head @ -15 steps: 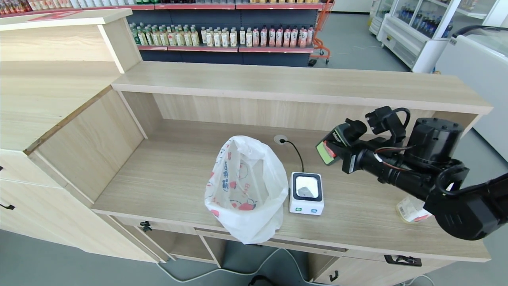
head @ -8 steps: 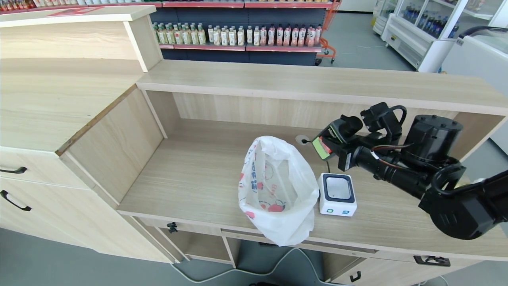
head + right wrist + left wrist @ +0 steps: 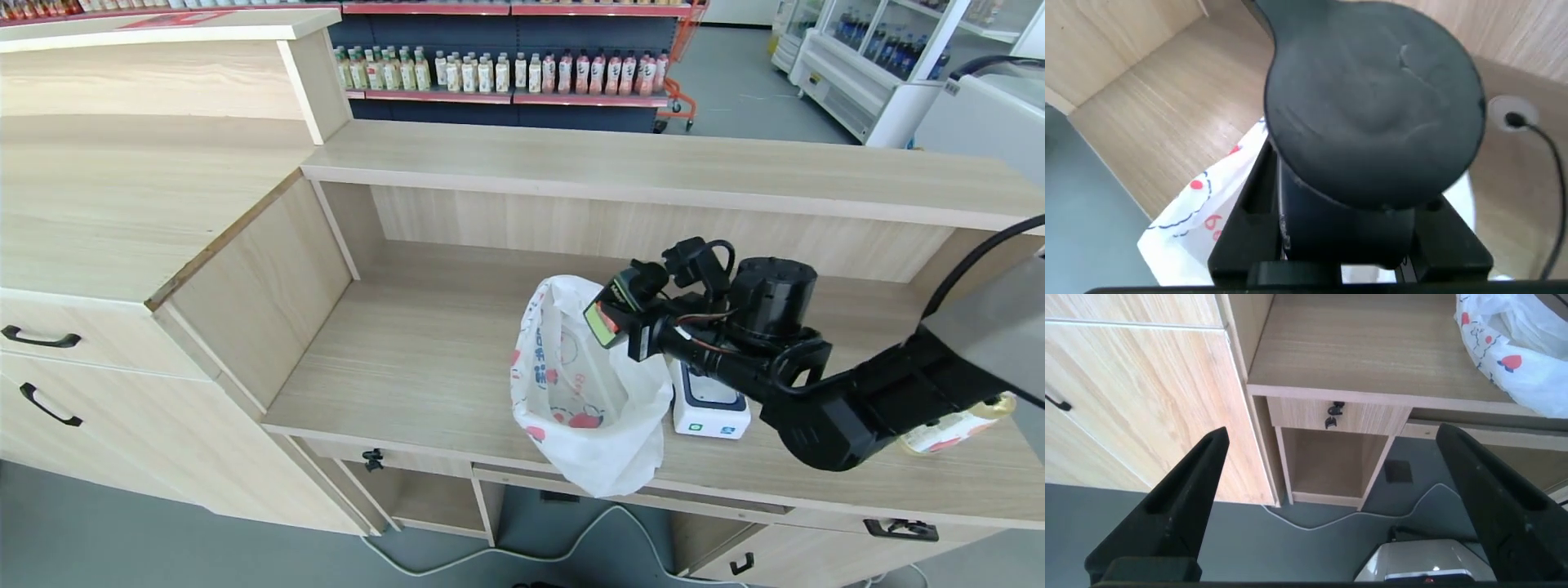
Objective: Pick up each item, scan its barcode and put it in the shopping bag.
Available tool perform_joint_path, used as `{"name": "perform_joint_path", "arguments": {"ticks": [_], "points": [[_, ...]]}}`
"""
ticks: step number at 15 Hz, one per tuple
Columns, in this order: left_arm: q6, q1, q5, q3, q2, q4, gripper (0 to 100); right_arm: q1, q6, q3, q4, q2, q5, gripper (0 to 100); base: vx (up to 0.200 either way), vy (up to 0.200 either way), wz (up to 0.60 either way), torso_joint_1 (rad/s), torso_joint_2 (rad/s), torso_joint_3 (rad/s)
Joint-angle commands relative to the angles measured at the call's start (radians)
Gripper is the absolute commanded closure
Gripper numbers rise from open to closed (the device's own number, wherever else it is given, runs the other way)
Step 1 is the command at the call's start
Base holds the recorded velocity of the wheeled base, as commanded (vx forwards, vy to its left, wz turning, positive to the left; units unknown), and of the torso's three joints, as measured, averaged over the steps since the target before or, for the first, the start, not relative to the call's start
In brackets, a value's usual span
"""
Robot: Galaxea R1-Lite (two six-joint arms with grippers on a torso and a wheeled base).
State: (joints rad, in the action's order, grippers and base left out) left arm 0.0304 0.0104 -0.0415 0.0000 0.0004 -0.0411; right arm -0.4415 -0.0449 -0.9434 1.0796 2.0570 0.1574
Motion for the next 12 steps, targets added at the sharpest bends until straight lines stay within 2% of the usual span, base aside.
{"name": "perform_joint_path", "arguments": {"ticks": [1,5,8,9,12], "points": [[0.000,-0.001,0.000,0.000,0.000,0.000,0,-0.026,0.063,0.006,-0.012,0.034,-0.004,100,0.000,0.000,0.00,0.000,0.00,0.000],[0.000,-0.001,0.000,0.000,0.000,0.000,0,-0.031,0.057,0.012,0.005,0.112,-0.006,100,0.000,0.000,0.00,0.000,0.00,0.000],[0.000,-0.001,0.000,0.000,0.000,0.000,0,-0.033,-0.026,0.005,0.010,0.167,0.002,100,0.000,0.000,0.00,0.000,0.00,0.000],[0.000,-0.001,0.000,0.000,0.000,0.000,0,-0.031,-0.096,0.003,0.013,0.212,0.005,100,0.000,0.000,0.00,0.000,0.00,0.000],[0.000,-0.001,0.000,0.000,0.000,0.000,0,-0.029,-0.138,-0.021,0.010,0.261,0.004,100,0.000,0.000,0.00,0.000,0.00,0.000]]}}
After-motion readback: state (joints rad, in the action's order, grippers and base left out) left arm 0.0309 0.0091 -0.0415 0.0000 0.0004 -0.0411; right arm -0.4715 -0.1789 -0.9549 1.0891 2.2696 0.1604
